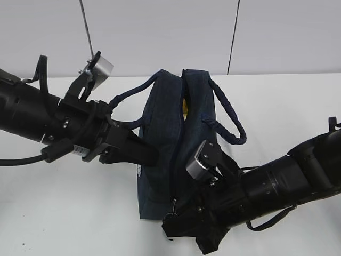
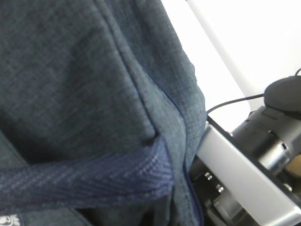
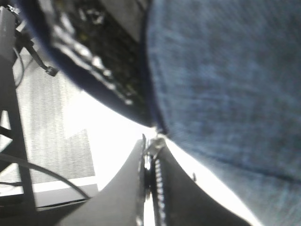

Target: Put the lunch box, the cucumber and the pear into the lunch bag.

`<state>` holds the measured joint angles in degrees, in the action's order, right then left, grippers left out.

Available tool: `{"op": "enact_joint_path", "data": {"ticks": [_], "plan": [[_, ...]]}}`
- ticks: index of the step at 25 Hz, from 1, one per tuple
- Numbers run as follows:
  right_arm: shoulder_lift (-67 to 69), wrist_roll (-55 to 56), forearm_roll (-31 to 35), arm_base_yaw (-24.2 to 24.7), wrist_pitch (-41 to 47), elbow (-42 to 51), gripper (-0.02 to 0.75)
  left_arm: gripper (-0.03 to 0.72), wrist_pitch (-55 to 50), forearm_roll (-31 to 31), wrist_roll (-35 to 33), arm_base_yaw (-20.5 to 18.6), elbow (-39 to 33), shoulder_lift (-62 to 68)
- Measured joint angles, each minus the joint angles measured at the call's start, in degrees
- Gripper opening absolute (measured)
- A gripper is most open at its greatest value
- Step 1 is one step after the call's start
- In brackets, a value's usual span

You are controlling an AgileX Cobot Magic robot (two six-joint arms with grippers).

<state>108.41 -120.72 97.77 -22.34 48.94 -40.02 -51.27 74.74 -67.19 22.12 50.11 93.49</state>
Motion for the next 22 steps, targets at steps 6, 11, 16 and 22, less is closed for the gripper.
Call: {"op": "enact_joint_path", "data": {"ticks": [6,11,16,22], "plan": [[-2.6,8.0,-4.4,0.0,0.0,0.0,0.006,-0.015,0.0,0.1,0.0,0.0,0.0,0.0],[-5.9,12.6,-6.8,0.0,-0.1,0.0,0.006,-0.011,0.0,0.4,0.0,0.0,0.0,0.0],[-9.6,17.1,-8.2,0.0,-0.1,0.0,0.006,0.052,-0.1,0.5,0.0,0.0,0.0,0.0],[-13.2,19.6,-9.9,0.0,-0.1,0.0,0.006,0.287,-0.2,0.5,0.0,0.0,0.0,0.0]]}}
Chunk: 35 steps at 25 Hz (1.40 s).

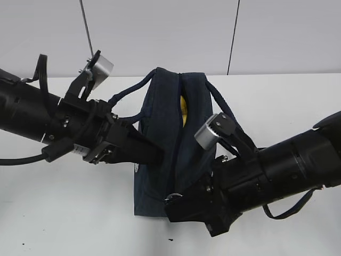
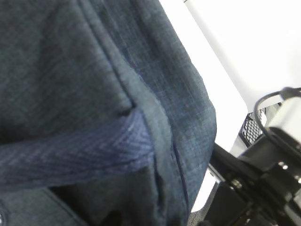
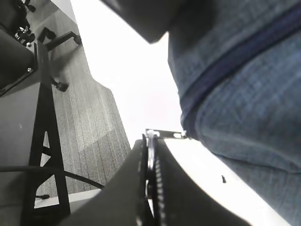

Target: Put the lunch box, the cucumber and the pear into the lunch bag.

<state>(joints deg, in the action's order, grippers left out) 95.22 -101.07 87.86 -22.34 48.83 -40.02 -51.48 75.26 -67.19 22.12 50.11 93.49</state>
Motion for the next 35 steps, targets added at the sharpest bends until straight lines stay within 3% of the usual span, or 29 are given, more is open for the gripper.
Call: {"op": "enact_joint_path", "data": {"ticks": [4,15,35], "plan": [[-1.2,0.7,-0.3,0.0,0.0,0.0,0.006,0.373,-0.2,0.0,0.0,0.0,0.0,0.0],[-3.4,1.9,-0.8,0.0,-0.8,-1.2,0.006,0.391,-1.8,-8.2,-0.1,0.0,0.0,0.0],[-7.6,9.7,-7.5,0.0,-2.5,-6.6,0.006,0.393,3.0,-3.1,-0.2,0.0,0.0,0.7]]}}
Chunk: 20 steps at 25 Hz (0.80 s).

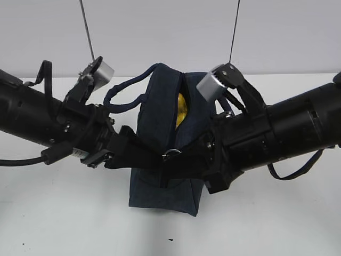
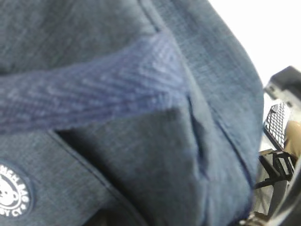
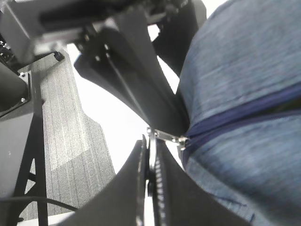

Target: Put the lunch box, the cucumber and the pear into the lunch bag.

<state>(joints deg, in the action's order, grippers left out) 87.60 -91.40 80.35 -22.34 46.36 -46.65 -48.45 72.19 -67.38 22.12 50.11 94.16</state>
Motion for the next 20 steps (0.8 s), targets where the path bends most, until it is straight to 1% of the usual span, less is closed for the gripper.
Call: {"op": "enact_joint_path", "data": {"ticks": [3,5,8,11,14,17,20], "plan": [[0.0,0.8,-0.6,0.0,0.0,-1.2,0.006,0.391,0.1,0.2,0.0,0.0,0.0,1.1],[0.0,1.9,-1.7,0.0,0.0,-2.1,0.006,0.368,0.1,0.2,0.0,0.0,0.0,2.0],[0.0,2.3,-2.3,0.0,0.0,-2.3,0.006,0.283,-0.1,0.2,0.0,0.0,0.0,2.5],[0.0,2.4,-2.5,0.0,0.0,-2.6,0.006,0.166,-0.5,0.2,0.0,0.0,0.0,2.5],[0.0,2.7,-2.6,0.0,-0.7,-2.9,0.006,0.077,-0.6,0.2,0.0,0.0,0.0,2.5],[0.0,2.7,-2.6,0.0,-1.5,-3.9,0.006,0.027,-0.7,0.2,0.0,0.0,0.1,2.5],[0.0,3.2,-2.8,0.0,-2.7,-4.9,0.006,0.014,-0.7,-0.2,0.0,0.0,0.1,2.5]]}}
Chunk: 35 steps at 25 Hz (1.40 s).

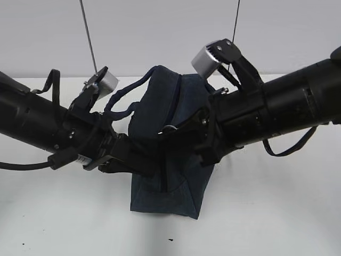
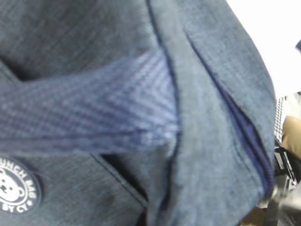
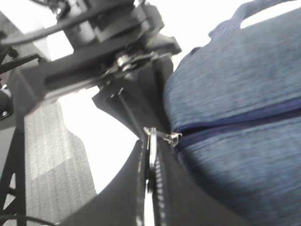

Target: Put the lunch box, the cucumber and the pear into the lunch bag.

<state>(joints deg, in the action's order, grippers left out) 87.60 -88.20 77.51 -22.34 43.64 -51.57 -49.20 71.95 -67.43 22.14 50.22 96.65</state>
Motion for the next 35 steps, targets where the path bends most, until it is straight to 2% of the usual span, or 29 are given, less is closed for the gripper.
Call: {"op": "enact_joint_path", "data": {"ticks": [7,15,22,35], "plan": [[0.0,0.6,-0.4,0.3,-1.9,-1.9,0.006,0.007,0.1,-2.1,0.0,0.0,0.2,0.0],[0.0,0.7,1.6,3.4,-3.8,-2.2,0.006,0.004,-0.6,-4.2,0.0,0.0,0.3,0.3],[0.0,0.7,2.1,3.4,-7.1,-2.6,0.006,0.004,-2.4,-5.1,0.0,0.0,0.3,0.4],[5.2,1.3,2.2,3.4,-11.2,-9.5,0.006,0.004,-4.0,-5.9,0.0,-0.1,0.4,0.4]]}}
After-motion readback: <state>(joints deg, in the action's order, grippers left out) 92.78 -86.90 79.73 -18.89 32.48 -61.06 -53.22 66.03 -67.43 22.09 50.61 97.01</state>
